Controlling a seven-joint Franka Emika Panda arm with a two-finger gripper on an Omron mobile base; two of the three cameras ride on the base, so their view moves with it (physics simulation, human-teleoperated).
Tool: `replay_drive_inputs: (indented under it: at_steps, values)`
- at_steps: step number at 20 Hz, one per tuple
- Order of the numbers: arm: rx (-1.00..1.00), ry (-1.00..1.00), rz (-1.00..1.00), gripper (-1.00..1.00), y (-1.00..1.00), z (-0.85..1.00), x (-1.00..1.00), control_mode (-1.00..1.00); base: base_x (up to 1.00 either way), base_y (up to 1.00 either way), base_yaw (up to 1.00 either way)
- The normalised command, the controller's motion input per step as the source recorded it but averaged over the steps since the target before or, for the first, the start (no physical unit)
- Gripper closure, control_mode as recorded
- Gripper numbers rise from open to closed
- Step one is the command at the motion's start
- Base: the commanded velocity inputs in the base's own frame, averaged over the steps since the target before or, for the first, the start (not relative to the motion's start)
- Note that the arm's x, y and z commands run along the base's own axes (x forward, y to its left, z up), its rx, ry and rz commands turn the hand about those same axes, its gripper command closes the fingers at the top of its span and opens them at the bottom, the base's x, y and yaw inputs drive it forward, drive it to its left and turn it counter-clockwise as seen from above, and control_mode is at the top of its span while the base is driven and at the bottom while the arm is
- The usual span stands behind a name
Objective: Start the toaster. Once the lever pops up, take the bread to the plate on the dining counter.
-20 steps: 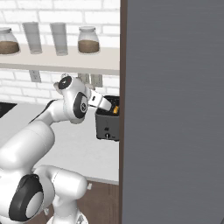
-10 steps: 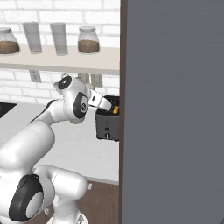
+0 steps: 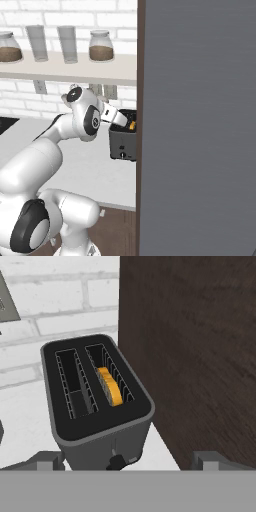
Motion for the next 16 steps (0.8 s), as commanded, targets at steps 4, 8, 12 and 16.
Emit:
replay_drive_inputs:
  at_steps: [4, 8, 12, 16]
  values:
    - [0.00, 0.00, 0.00, -1.00, 0.00, 0.00, 0.00, -1.00, 0.00, 0.00, 0.00]
    - [0.00, 0.00, 0.00, -1.00, 0.00, 0.00, 0.00, -1.00, 0.00, 0.00, 0.00]
    - [0.00, 0.00, 0.00, -1.00, 0.00, 0.00, 0.00, -1.00, 0.00, 0.00, 0.00]
    - [0.00, 0.00, 0.00, -1.00, 0.00, 0.00, 0.00, -1.00, 0.00, 0.00, 0.00]
